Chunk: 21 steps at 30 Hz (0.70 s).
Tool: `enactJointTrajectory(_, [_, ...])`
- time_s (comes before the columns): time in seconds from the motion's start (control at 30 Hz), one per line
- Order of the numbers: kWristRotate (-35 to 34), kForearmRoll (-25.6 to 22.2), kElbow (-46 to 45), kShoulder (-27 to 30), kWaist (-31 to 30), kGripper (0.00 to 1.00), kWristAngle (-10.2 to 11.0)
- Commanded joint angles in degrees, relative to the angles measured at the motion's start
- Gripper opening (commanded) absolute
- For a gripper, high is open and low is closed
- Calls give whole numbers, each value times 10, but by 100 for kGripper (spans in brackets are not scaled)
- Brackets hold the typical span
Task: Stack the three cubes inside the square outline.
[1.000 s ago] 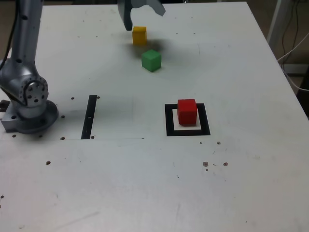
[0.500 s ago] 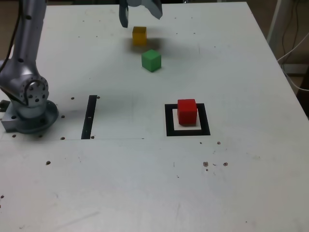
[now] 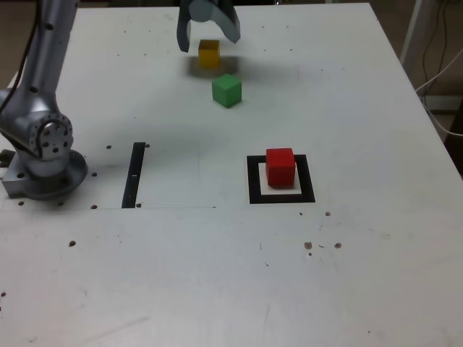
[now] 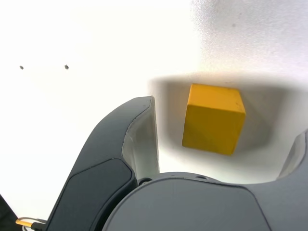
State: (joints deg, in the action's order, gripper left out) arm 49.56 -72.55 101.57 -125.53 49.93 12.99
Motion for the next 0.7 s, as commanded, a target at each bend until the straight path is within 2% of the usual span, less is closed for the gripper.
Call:
enactJointTrajectory(0.0, [1, -2, 5, -12, 1, 97, 1])
enactJointTrajectory(0.4, [1, -1, 17, -35, -3, 89, 1])
enactJointTrajectory(0.53, [-1, -1, 20, -40, -5, 81, 1])
enactJointTrajectory(0.67, [-7, -1, 22, -41, -6, 68, 1])
